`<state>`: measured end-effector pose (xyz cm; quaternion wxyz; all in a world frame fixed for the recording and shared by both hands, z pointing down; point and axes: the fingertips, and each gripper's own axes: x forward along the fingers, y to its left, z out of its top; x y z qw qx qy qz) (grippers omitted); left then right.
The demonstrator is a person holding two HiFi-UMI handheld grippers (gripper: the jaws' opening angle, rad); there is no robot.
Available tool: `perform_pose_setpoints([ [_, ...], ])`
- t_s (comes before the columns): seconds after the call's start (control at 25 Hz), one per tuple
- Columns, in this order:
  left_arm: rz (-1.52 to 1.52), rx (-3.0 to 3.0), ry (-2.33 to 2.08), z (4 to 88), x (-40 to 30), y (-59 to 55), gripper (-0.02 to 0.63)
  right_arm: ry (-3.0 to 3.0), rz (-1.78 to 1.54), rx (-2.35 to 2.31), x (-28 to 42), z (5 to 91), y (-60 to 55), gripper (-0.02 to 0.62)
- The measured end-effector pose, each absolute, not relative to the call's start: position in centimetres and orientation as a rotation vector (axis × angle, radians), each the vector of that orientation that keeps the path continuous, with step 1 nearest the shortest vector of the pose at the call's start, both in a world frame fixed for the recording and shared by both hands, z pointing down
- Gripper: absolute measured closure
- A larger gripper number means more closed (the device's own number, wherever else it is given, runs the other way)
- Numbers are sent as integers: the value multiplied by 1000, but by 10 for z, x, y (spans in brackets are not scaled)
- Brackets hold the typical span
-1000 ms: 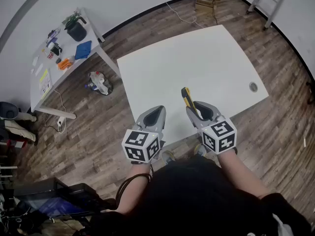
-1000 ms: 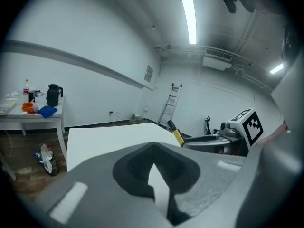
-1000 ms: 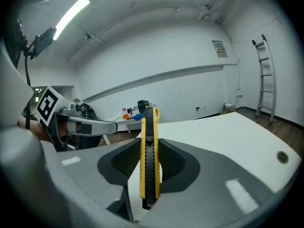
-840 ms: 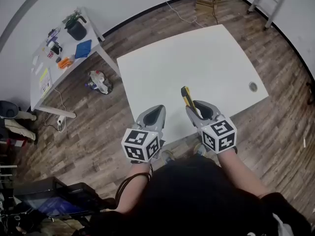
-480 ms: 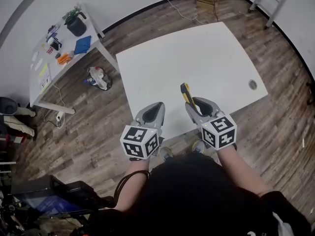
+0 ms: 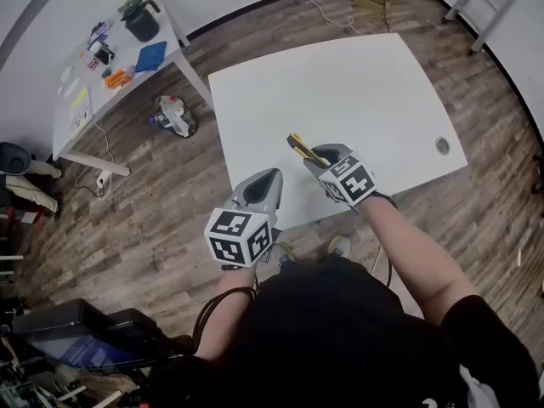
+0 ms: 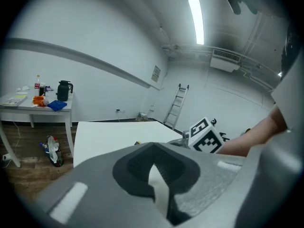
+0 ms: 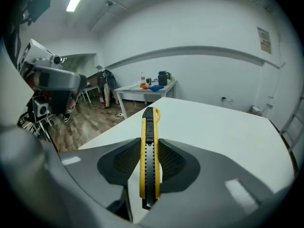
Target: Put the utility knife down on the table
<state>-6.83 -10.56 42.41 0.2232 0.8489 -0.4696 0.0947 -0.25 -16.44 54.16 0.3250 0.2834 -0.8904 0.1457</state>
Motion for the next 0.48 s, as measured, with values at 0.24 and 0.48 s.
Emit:
perform_pose_setpoints([
  [0.24, 239, 2290, -1346, 430, -84, -92, 604, -2180, 358, 576, -23, 594, -175, 456],
  [0.48, 226, 2249, -1373, 446, -96, -90, 604, -2091, 342, 532, -22, 628, -182, 456],
])
